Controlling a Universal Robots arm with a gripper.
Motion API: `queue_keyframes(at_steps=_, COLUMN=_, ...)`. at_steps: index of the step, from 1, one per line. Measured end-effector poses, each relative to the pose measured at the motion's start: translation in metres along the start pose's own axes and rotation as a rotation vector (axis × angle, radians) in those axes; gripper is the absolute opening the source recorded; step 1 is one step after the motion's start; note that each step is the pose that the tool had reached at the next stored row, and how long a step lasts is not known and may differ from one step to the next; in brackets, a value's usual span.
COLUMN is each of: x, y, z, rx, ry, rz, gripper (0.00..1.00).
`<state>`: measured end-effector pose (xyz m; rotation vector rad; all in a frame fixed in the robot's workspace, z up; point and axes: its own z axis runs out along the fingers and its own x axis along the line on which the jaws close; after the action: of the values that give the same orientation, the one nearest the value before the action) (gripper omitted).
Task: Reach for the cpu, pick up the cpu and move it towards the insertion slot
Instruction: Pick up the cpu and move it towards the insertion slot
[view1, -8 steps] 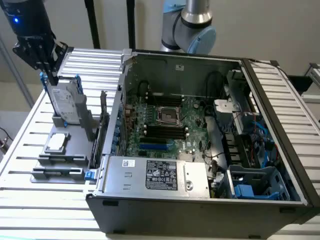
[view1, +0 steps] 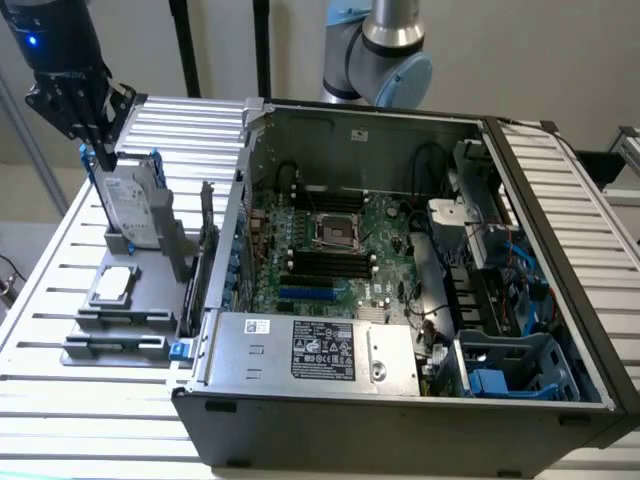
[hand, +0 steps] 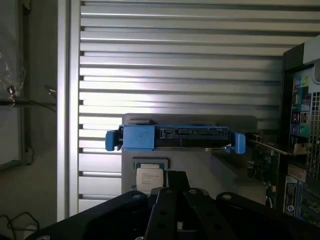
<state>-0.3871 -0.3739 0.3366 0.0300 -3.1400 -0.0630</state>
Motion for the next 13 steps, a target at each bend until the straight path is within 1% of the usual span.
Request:
queue_keyframes(at_steps=7, x=0.001, y=-0.0009, z=0.0, rx=0.0, ry=0.0003, rz=-0.001, gripper=0.11)
queue_keyframes(at_steps=13, x=0.01, y=-0.0139, z=0.0004, rx=0.0, ry=0.0001, rz=-0.001, gripper=0.11)
